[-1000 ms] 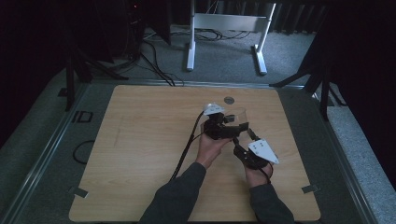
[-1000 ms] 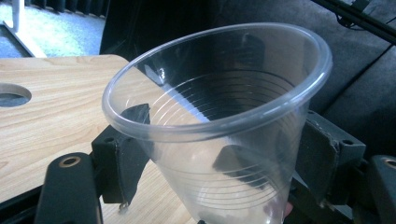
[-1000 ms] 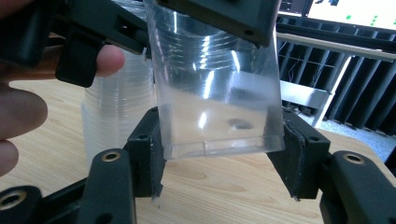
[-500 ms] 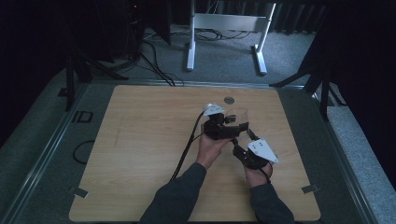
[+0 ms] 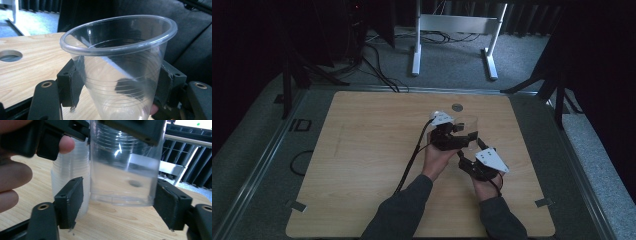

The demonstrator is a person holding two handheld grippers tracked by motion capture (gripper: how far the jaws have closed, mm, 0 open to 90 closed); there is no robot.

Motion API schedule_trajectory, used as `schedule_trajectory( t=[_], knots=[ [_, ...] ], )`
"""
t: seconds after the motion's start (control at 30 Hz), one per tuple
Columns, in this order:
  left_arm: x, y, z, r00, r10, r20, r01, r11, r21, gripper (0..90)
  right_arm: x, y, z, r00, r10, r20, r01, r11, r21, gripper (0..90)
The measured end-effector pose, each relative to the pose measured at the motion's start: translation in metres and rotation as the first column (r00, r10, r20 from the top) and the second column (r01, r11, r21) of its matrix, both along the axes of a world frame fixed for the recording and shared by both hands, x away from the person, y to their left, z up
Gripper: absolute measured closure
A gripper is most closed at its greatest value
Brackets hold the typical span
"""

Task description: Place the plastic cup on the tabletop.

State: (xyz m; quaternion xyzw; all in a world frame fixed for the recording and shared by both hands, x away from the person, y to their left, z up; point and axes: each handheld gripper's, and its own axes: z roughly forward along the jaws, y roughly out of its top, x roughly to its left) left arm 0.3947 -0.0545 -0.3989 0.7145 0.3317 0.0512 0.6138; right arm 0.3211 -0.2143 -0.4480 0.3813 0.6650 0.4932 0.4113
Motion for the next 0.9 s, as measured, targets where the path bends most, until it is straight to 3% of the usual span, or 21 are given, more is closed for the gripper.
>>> schedule_trajectory(
  t=[0.23,0.63,0.83,0.9],
  knots=[
    [-0.0023,-0.0017,-0.0007,0.9994,0.003,0.034,-0.005,0.9991,0.042,32.2,0.0018,-0.0014,0.0028,0.9998,0.005,-0.02,-0.005,1.0,0.007,28.7],
    [-0.006,-0.0032,-0.0046,0.9985,-0.005,0.055,0.001,0.9978,0.066,32.1,0.0042,-0.0013,0.001,0.9984,0.017,-0.054,-0.016,1.0,0.015,38.2],
    [-0.0062,-0.0033,-0.0047,0.9986,-0.006,0.052,0.003,0.9981,0.062,31.1,0.0043,-0.0013,0.001,0.9979,0.022,-0.061,-0.021,1.0,0.015,40.7],
    [-0.0052,-0.0018,-0.0047,0.9993,-0.017,0.034,0.016,0.9993,0.035,30.0,0.0043,-0.0016,0.0005,0.998,0.021,-0.059,-0.02,1.0,0.016,41.0]
  ],
)
